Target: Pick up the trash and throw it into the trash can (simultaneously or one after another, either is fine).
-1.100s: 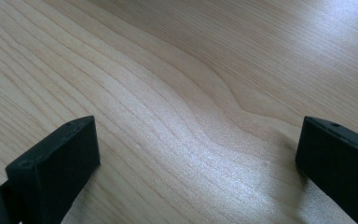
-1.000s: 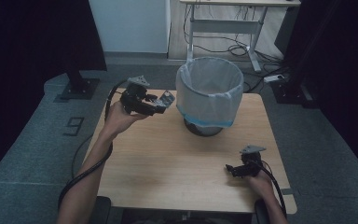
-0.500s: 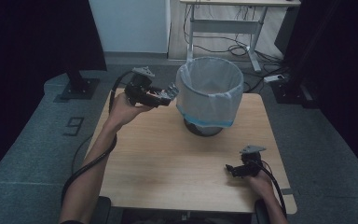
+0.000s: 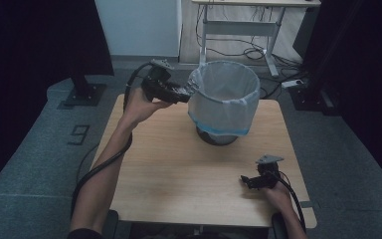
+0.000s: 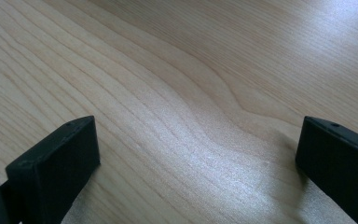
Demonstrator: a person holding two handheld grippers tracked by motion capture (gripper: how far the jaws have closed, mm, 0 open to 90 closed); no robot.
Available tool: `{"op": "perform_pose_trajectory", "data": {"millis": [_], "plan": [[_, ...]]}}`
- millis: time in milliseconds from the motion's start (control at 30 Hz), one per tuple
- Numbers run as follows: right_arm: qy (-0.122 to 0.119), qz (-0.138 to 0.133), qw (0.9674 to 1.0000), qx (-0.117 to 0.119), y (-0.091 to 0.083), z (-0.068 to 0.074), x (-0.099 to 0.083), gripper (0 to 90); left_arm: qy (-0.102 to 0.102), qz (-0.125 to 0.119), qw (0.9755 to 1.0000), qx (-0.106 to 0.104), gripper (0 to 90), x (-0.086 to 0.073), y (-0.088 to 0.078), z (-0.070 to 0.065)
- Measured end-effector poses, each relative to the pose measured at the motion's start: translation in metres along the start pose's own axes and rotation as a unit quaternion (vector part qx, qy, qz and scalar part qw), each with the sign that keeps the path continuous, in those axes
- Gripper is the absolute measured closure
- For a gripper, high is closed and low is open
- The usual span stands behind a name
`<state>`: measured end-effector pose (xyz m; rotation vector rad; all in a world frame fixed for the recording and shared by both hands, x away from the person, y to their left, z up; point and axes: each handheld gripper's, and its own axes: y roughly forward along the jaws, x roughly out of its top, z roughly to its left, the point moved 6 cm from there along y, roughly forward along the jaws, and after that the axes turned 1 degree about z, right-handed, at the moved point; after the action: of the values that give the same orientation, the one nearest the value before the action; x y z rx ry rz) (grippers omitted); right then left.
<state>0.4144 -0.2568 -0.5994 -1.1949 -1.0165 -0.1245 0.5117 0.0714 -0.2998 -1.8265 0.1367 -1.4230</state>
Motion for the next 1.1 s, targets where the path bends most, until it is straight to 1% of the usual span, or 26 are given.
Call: {"op": "perform_pose_trajectory", "data": {"millis": [167, 633, 733, 800, 900, 1100], "plan": [[0.0, 0.0, 1.0, 0.001, 0.0, 0.0, 0.0, 0.0, -0.001, 0.003, 1.0, 0.0, 33.8, 0.012, 0.009, 0.001], [-0.004, 0.0, 1.0, 0.004, 0.0, 0.001, 0.0, 0.0, 0.007, 0.005, 0.9999, 0.013, 33.8, 0.05, 0.04, 0.0], [-0.004, 0.0, 1.0, 0.004, 0.0, 0.001, 0.0, 0.0, 0.003, 0.001, 0.9999, 0.013, 33.8, 0.057, 0.048, -0.001], [-0.005, 0.0, 1.0, 0.004, 0.0, 0.001, 0.0, 0.0, 0.003, 0.002, 0.9999, 0.014, 33.8, 0.061, 0.054, 0.0], [-0.005, 0.0, 1.0, 0.005, 0.0, 0.001, 0.0, 0.0, -0.003, 0.002, 0.9999, 0.015, 33.8, 0.066, 0.062, 0.001], [-0.007, 0.0, 1.0, 0.006, 0.0, 0.001, 0.0, 0.0, -0.012, 0.004, 0.9996, 0.024, 33.8, 0.07, 0.081, 0.006]]}}
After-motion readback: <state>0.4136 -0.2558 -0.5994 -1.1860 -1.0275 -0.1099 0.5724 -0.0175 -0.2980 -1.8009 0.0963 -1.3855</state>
